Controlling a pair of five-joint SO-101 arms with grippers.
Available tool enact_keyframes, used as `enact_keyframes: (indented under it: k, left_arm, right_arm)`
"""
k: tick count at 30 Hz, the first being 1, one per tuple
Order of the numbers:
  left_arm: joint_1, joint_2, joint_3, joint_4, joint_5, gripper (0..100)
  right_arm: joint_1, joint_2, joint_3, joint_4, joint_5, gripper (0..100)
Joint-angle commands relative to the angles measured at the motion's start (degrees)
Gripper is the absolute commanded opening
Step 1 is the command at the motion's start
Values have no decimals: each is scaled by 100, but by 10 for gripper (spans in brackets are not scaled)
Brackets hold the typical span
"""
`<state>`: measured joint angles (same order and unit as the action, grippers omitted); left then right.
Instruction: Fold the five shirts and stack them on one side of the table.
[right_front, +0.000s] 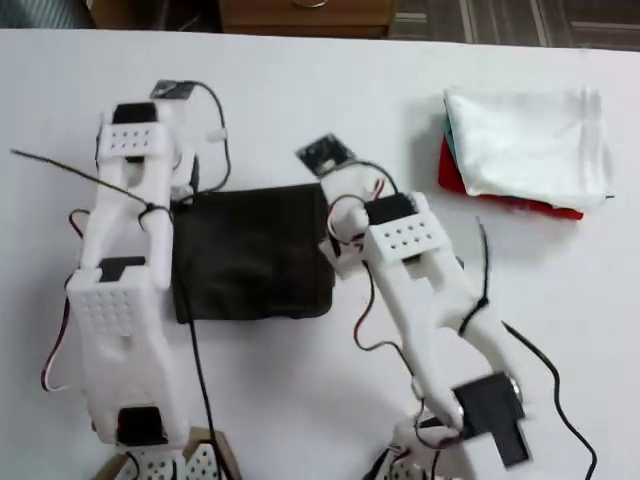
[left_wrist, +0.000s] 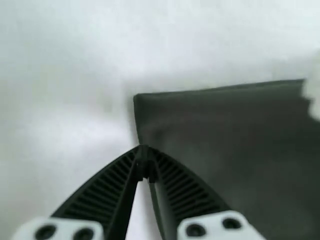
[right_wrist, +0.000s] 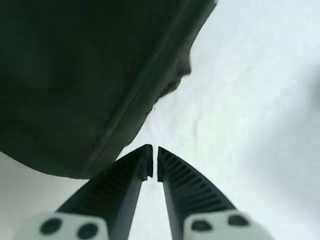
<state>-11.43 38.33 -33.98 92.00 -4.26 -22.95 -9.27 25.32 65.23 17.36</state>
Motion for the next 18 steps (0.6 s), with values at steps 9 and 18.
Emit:
enact_keyframes:
  k: [9, 18]
  left_arm:
    - [-738, -659, -1007, 1037, -35, 28]
    - [-1477, -1512, 92, 747, -396, 28]
  right_arm:
    - [-664, 769, -1090, 66, -1969, 334]
    - [-822, 2879, -2998, 998, -3578, 336]
